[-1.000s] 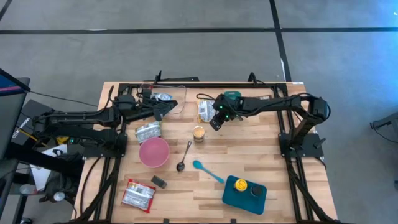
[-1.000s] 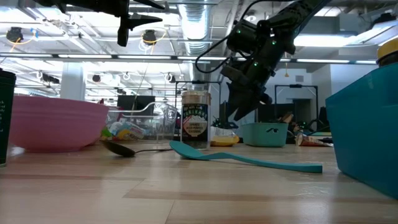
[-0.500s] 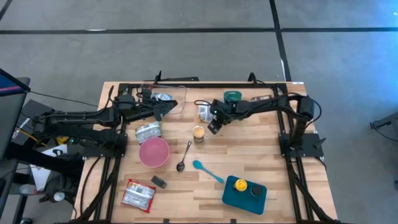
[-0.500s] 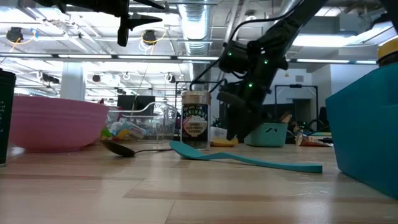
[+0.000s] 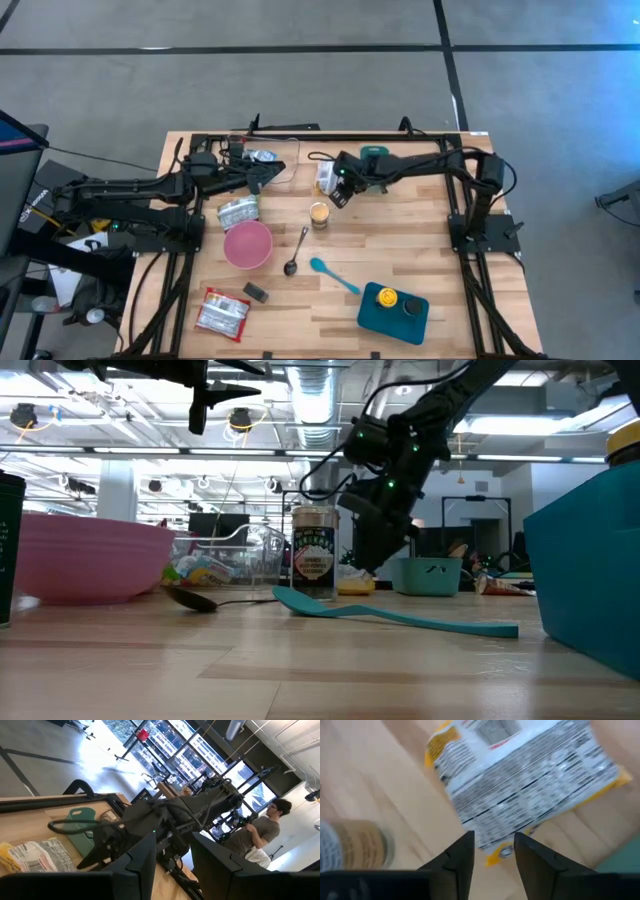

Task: Pick & Place Food Item
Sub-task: Put the yellow noodle pack into the transparent bin

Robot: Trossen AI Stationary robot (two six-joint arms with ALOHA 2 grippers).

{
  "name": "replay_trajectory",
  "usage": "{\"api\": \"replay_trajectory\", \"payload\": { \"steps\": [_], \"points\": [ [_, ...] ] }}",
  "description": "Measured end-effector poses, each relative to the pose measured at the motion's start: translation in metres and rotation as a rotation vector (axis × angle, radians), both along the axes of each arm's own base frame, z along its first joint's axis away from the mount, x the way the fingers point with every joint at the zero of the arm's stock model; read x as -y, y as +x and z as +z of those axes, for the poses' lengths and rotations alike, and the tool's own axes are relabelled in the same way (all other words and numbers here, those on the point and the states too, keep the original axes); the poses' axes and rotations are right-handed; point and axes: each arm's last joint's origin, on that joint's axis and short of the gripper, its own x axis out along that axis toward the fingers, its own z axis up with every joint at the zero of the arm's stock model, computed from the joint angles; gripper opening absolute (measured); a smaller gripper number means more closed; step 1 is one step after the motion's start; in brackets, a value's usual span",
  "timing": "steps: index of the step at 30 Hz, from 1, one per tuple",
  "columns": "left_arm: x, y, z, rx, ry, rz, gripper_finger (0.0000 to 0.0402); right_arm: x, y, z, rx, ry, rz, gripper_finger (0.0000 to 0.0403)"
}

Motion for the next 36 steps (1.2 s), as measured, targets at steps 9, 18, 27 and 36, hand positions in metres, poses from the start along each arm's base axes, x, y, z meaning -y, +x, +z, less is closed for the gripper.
{"api": "replay_trajectory", "payload": {
  "steps": [9,18,27,36],
  "points": [
    [0.000,0.000,0.000,0.000,0.000,0.000,0.0117,0.002,-0.002,-0.001,-0.014,0.011,-0.005,0.0125],
    [0.000,0.000,0.000,0.000,0.000,0.000,0.0117,-0.003,0.000,0.000,0.003,0.037,0.001,0.0181],
    [0.000,0.000,0.000,0.000,0.000,0.000,0.0117,-0.001,0.004,-0.012,0.004,0.057,-0.040,0.0197],
    [0.000,0.000,0.000,0.000,0.000,0.000,0.0117,-0.002,0.008,-0.033,-0.048,0.072,-0.043,0.0165]
  ]
}}
